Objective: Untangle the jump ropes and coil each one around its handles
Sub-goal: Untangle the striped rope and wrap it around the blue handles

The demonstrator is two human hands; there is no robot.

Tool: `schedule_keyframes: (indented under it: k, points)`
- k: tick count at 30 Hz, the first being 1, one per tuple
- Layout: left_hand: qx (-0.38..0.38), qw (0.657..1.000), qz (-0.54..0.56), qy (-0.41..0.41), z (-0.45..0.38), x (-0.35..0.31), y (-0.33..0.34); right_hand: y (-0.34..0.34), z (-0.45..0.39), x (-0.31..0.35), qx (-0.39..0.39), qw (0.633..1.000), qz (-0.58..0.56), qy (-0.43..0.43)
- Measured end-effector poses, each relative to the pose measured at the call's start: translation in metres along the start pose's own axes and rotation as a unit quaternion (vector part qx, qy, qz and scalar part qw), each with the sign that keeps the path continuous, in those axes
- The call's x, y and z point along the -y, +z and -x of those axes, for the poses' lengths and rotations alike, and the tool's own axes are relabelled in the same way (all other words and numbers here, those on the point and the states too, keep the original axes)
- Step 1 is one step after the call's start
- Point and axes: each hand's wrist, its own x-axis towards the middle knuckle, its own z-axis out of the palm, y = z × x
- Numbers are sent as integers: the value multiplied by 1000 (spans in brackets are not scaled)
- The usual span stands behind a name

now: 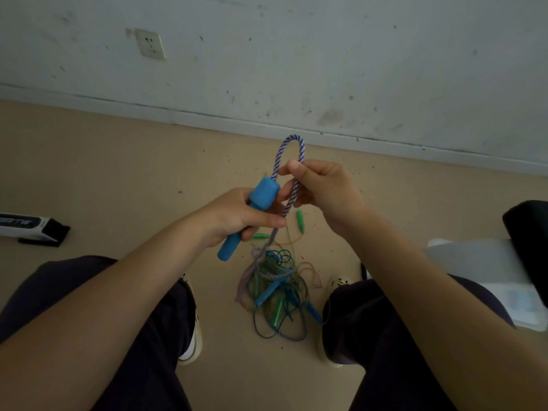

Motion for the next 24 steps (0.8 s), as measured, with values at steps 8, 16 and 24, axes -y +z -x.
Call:
schedule_keyframes:
  k: [8, 16, 24]
  points:
    - [-99, 984, 139, 45, -8, -4, -6, -6, -1, -12, 144, 983, 66, 97]
    - [-191, 955, 197, 114, -9, -4, -22, -8, 1, -18, 186, 945, 248, 102]
    - [13, 999, -37, -7, -3, 6, -8, -6, 1, 2, 36, 996, -49, 67]
